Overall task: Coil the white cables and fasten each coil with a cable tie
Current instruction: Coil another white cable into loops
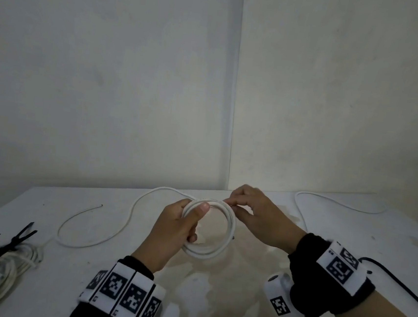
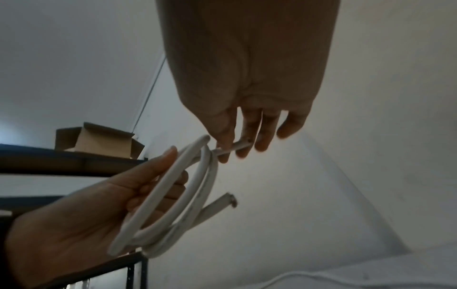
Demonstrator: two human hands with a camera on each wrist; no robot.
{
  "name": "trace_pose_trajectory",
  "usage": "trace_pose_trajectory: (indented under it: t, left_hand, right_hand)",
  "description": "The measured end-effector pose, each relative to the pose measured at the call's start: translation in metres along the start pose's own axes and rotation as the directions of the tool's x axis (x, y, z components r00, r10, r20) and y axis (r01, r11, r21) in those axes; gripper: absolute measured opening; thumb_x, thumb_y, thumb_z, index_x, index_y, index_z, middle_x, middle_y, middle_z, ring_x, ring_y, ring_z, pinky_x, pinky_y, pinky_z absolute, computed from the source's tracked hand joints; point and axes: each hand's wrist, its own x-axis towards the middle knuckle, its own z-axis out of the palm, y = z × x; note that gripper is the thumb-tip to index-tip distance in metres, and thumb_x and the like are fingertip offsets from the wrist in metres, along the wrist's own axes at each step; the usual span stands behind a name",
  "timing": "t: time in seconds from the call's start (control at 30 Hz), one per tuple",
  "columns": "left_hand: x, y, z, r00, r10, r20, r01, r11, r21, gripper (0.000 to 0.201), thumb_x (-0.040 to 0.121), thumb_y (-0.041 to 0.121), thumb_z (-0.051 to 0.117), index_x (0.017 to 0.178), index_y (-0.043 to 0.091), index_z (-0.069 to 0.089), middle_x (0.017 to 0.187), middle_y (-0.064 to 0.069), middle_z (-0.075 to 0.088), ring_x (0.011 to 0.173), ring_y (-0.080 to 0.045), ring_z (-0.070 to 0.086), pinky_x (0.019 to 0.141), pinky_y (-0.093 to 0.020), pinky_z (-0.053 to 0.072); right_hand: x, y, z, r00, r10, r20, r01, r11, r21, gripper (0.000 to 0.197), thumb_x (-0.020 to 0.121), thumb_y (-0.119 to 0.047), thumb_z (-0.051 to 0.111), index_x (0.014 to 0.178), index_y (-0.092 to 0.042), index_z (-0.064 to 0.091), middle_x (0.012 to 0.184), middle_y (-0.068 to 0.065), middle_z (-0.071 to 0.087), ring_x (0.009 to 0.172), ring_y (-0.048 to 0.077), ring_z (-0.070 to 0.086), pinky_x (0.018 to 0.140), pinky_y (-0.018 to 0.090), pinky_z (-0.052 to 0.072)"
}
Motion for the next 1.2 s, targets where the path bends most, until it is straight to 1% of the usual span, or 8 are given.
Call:
trace_pose_trajectory:
  t: [0.1,0.3,0.37,0.47,0.6,0.87,1.0,1.2]
  left_hand:
    - [-0.002,-0.001,0.002,0.999,-0.006,0.032,0.007,1.000,-0.015,0.028,0.090,0.025,0.054,0.067,0.011,0.049,0.046,0.009,0.036,0.043,-0.007,0.034,0.047,-0.019,0.041]
    - [0.000,0.001,-0.001,1.000,0.010,0.012,-0.010,1.000,-0.024,0.024,0.091,0.025,0.052,0.071,0.011,0.053,0.046,0.009,0.036,0.043,-0.007,0.034,0.048,-0.021,0.040]
    - [0.001,0.002,0.000,1.000,0.014,0.005,-0.014,1.000,-0.024,0.023,0.091,0.024,0.052,0.072,0.011,0.054,0.045,0.009,0.037,0.043,-0.007,0.035,0.048,-0.022,0.040]
    - [0.002,0.003,0.002,1.000,0.027,0.006,-0.028,1.000,0.008,0.024,0.091,0.024,0.053,0.071,0.010,0.054,0.044,0.010,0.036,0.043,-0.007,0.035,0.049,-0.024,0.039]
    - [0.004,0.003,0.000,0.999,0.037,0.009,-0.037,0.998,0.055,0.024,0.090,0.026,0.054,0.077,0.006,0.055,0.044,0.010,0.038,0.042,-0.006,0.036,0.050,-0.026,0.040]
    - [0.004,0.002,-0.002,0.998,0.058,0.011,-0.059,0.996,0.064,0.031,0.091,0.028,0.053,0.087,-0.003,0.057,0.044,0.010,0.039,0.042,-0.005,0.038,0.053,-0.030,0.039]
    - [0.003,0.005,-0.005,0.996,0.087,-0.013,-0.086,0.993,0.077,0.029,0.090,0.028,0.053,0.085,0.000,0.058,0.044,0.010,0.039,0.042,-0.004,0.037,0.053,-0.031,0.038]
    - [0.001,-0.001,0.000,0.997,0.075,0.008,-0.075,0.990,0.122,0.033,0.089,0.030,0.054,0.083,-0.002,0.056,0.044,0.010,0.043,0.042,-0.005,0.042,0.055,-0.032,0.041]
  right_hand:
    - [0.003,0.002,-0.004,0.999,-0.010,-0.040,0.009,0.999,-0.037,0.019,0.088,-0.012,0.059,0.102,-0.016,0.071,0.082,-0.014,0.049,0.073,-0.005,0.048,0.069,0.006,0.036]
    - [-0.007,-0.011,0.002,0.979,0.173,0.110,-0.202,0.910,0.361,0.035,0.093,-0.022,0.048,0.074,0.003,0.064,0.075,0.008,0.062,0.070,0.013,0.056,0.077,0.032,0.049]
    - [-0.010,-0.013,0.009,0.979,0.150,0.140,-0.188,0.931,0.312,0.034,0.089,-0.031,0.056,0.078,0.001,0.064,0.075,0.010,0.062,0.069,0.013,0.054,0.071,0.027,0.045]
    - [-0.010,-0.013,0.018,0.981,0.154,0.115,-0.185,0.915,0.359,0.016,0.087,-0.014,0.061,0.075,-0.006,0.064,0.070,0.005,0.064,0.066,0.011,0.054,0.067,0.024,0.043]
    - [-0.010,-0.015,0.018,0.974,0.162,0.160,-0.221,0.842,0.492,0.021,0.090,-0.009,0.056,0.070,-0.010,0.060,0.064,0.001,0.060,0.053,0.002,0.051,0.055,0.011,0.040]
    - [-0.012,-0.017,0.020,0.970,0.177,0.164,-0.241,0.670,0.702,0.022,0.093,-0.011,0.049,0.074,-0.007,0.059,0.064,-0.001,0.061,0.058,0.010,0.059,0.064,0.021,0.046]
    - [-0.007,-0.022,0.009,0.963,0.164,0.213,-0.264,0.738,0.621,0.009,0.077,-0.019,0.060,0.076,-0.010,0.060,0.066,-0.001,0.058,0.061,0.006,0.053,0.060,0.014,0.041]
    - [-0.006,-0.028,0.003,0.977,0.132,0.170,-0.188,0.907,0.378,0.014,0.091,-0.016,0.056,0.105,-0.019,0.056,0.082,0.001,0.061,0.077,0.010,0.058,0.074,0.027,0.047]
